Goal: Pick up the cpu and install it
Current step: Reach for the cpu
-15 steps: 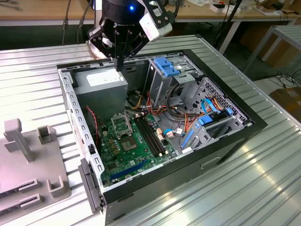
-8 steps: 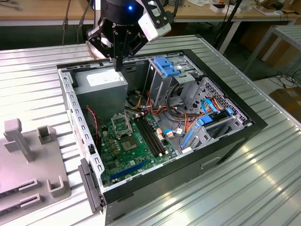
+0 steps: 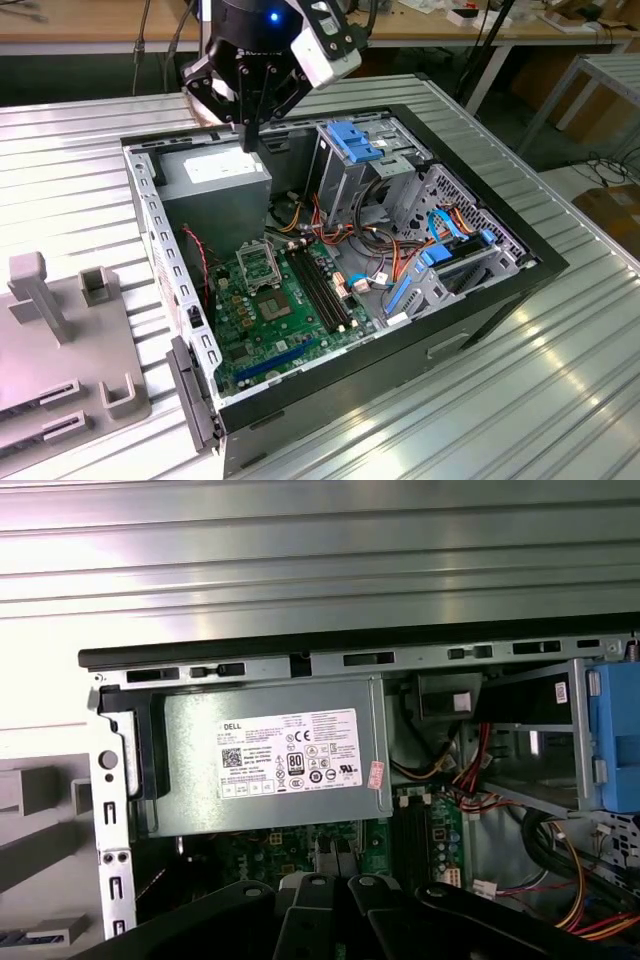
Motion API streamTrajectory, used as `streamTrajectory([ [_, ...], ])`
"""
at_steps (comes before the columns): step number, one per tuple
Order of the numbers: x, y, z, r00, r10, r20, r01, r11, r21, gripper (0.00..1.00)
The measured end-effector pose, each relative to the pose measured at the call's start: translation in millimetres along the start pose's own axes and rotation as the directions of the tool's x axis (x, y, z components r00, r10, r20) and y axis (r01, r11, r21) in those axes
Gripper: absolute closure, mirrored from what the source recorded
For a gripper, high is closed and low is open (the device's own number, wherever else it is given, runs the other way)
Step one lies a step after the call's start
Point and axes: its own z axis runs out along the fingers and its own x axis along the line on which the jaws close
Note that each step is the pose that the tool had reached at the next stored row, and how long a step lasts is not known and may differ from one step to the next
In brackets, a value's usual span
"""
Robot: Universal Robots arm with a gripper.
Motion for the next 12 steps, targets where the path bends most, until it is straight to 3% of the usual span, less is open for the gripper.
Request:
streamTrajectory([
  [12,2.9,-0.2,0.0,1.0000,0.000,-0.0010,0.000,1.0000,0.0000,0.89],
])
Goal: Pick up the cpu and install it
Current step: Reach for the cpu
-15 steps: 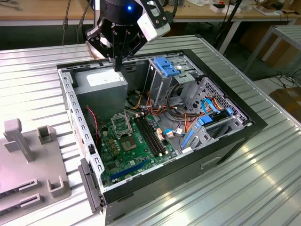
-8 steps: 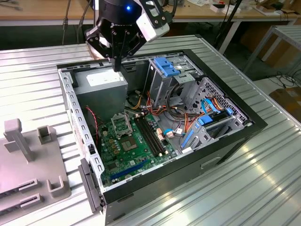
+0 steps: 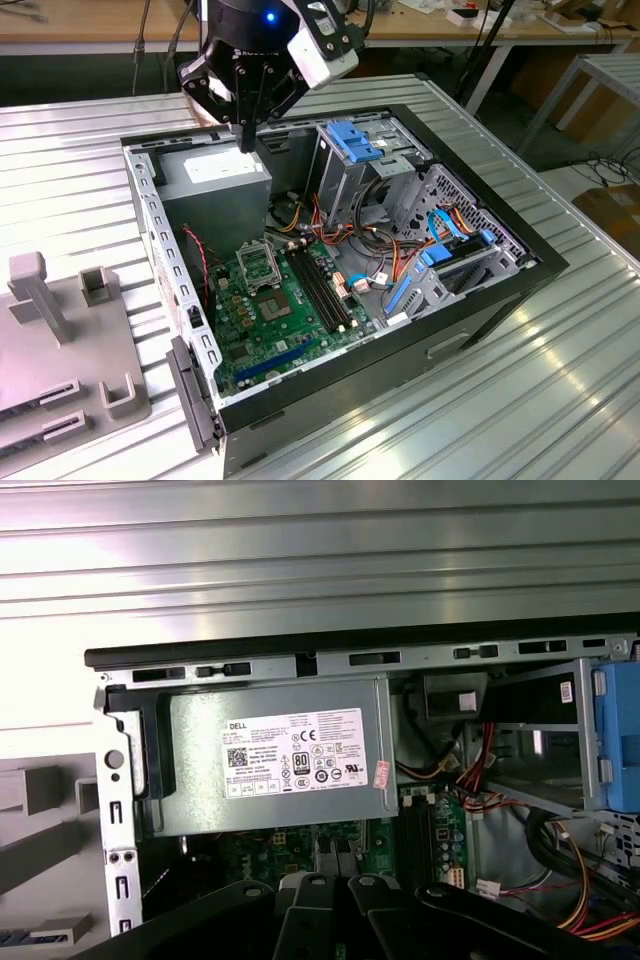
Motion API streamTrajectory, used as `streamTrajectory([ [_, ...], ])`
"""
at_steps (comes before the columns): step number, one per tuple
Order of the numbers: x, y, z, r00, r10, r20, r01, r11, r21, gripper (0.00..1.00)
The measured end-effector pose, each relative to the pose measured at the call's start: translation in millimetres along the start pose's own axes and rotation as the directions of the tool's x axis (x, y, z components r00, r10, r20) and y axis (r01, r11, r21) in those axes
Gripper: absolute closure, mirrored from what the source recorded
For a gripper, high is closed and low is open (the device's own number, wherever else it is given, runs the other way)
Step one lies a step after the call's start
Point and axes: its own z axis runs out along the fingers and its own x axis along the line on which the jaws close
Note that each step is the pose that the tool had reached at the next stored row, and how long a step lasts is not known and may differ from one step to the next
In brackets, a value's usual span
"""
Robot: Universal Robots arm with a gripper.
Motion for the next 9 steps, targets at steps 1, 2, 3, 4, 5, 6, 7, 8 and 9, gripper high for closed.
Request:
streamTrajectory([
  [1,0.5,0.0,0.0,1.0000,0.000,-0.0001,0.000,1.0000,0.0000,0.89],
  [2,0.8,-0.1,0.0,1.0000,0.000,-0.0001,0.000,1.0000,0.0001,0.89],
  [3,1.1,-0.1,0.0,1.0000,0.000,-0.0002,0.000,1.0000,0.0001,0.89],
  [4,1.5,-0.1,0.0,1.0000,0.000,-0.0002,0.000,1.0000,0.0001,0.89],
  [5,1.9,-0.1,0.0,1.0000,0.000,-0.0002,0.000,1.0000,0.0001,0.89],
  [6,2.2,-0.2,0.0,1.0000,0.000,-0.0003,0.000,1.0000,0.0000,0.89],
  [7,2.4,-0.2,0.0,1.0000,0.000,-0.0004,0.000,1.0000,0.0001,0.89],
  [8,2.8,-0.2,0.0,1.0000,0.000,-0.0004,0.000,1.0000,0.0001,0.89],
  [9,3.1,-0.2,0.0,1.0000,0.000,-0.0005,0.000,1.0000,0.0001,0.89],
])
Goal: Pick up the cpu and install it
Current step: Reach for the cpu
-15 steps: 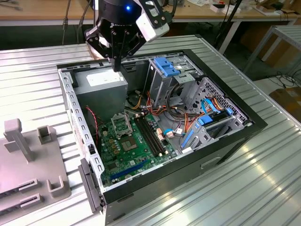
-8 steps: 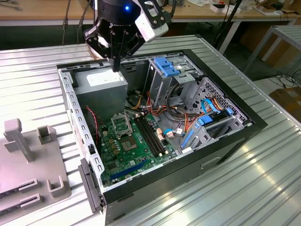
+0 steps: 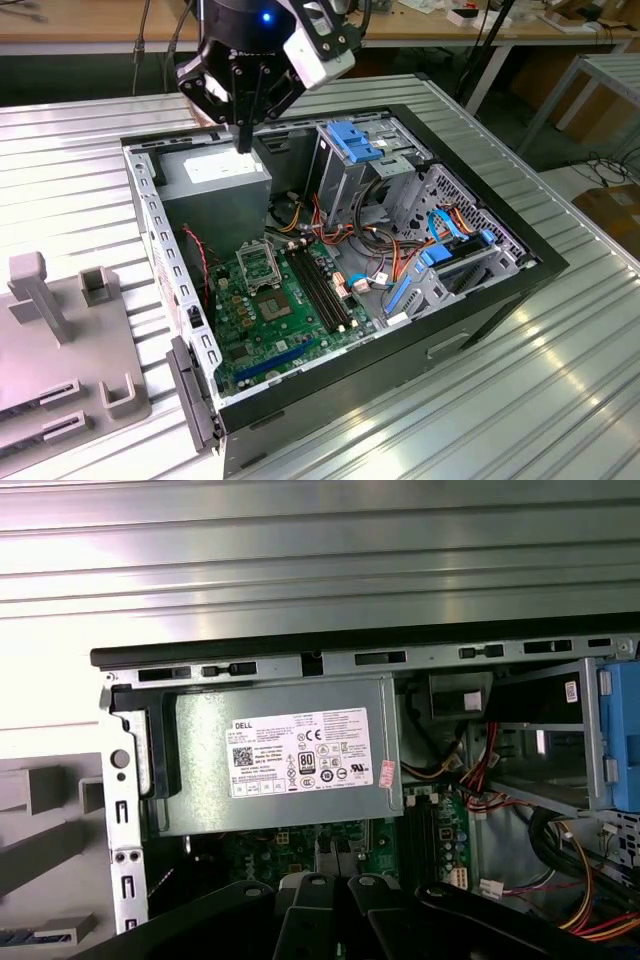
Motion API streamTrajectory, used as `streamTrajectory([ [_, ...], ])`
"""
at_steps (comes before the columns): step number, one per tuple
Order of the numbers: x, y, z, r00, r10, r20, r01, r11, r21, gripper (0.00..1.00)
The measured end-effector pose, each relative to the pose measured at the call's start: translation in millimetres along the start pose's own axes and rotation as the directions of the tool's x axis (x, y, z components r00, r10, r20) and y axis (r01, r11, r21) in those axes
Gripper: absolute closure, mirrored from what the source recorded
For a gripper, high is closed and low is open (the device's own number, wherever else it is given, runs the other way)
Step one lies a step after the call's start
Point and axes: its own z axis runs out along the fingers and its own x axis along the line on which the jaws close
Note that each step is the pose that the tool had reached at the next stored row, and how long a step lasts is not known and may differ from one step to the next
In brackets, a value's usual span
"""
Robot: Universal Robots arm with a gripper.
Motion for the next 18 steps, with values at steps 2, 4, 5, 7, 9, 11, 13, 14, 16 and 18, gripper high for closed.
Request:
streamTrajectory([
  [2,0.6,0.0,0.0,1.0000,0.000,-0.0003,0.000,1.0000,0.0000,0.89],
  [4,1.1,-0.1,0.0,1.0000,0.000,-0.0005,0.000,1.0000,0.0000,0.89],
  [5,1.3,-0.1,0.1,1.0000,0.000,-0.0007,0.000,1.0000,0.0000,0.89],
  [7,1.8,-0.1,0.0,1.0000,0.000,-0.0011,0.000,1.0000,0.0001,0.89],
  [9,2.1,-0.2,0.1,1.0000,0.000,-0.0013,0.000,1.0000,0.0001,0.89],
  [11,2.6,-0.2,0.1,1.0000,0.000,-0.0017,0.000,1.0000,0.0002,0.89],
  [13,3.1,-0.2,0.1,1.0000,0.000,-0.0020,0.000,1.0000,0.0001,0.89],
  [14,3.4,-0.3,0.2,1.0000,0.000,-0.0021,0.000,1.0000,0.0001,0.89],
  [16,3.8,-0.3,0.2,1.0000,0.000,-0.0023,0.000,1.0000,0.0001,0.89],
  [18,4.2,-0.3,0.2,1.0000,0.000,-0.0026,0.000,1.0000,0.0001,0.89],
])
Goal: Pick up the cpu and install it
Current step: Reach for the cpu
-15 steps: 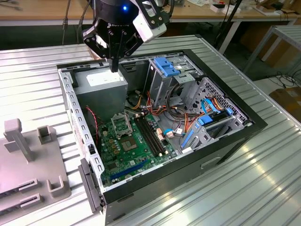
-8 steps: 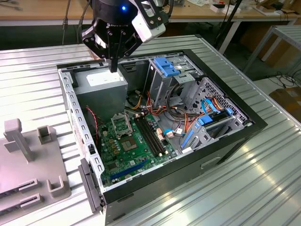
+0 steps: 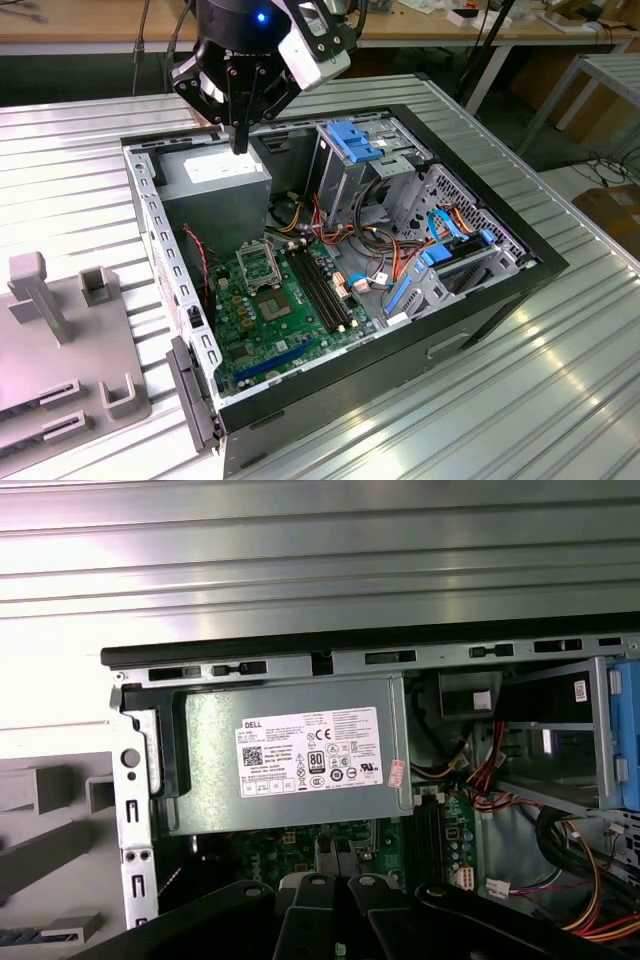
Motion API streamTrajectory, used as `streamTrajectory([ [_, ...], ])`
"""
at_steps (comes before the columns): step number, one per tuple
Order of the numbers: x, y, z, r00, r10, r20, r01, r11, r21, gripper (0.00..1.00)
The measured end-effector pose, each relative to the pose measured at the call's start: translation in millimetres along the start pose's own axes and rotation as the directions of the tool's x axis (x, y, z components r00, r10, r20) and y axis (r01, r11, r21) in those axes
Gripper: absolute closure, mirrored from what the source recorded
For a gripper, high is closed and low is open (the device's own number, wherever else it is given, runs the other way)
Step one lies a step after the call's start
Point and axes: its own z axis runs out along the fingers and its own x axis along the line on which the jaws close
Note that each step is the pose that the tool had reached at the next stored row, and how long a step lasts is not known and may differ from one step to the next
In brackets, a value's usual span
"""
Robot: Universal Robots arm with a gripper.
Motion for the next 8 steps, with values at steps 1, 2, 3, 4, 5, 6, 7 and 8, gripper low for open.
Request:
streamTrajectory([
  [1,0.4,0.0,0.0,1.0000,0.000,-0.0002,0.000,1.0000,0.0001,0.89],
  [2,0.5,-0.1,0.0,1.0000,0.000,-0.0004,0.000,1.0000,0.0000,0.89],
  [3,0.9,-0.1,0.0,1.0000,0.000,-0.0007,0.000,1.0000,0.0001,0.89],
  [4,1.2,-0.1,0.0,1.0000,0.000,-0.0010,0.000,1.0000,0.0001,0.89],
  [5,1.4,-0.1,0.1,1.0000,0.000,-0.0011,0.000,1.0000,0.0001,0.89],
  [6,1.6,-0.1,0.1,1.0000,0.000,-0.0012,0.000,1.0000,0.0001,0.89],
  [7,1.8,-0.1,0.1,1.0000,0.000,-0.0014,0.000,1.0000,0.0001,0.89],
  [8,2.1,-0.2,0.1,1.0000,0.000,-0.0015,0.000,1.0000,0.0001,0.89],
])
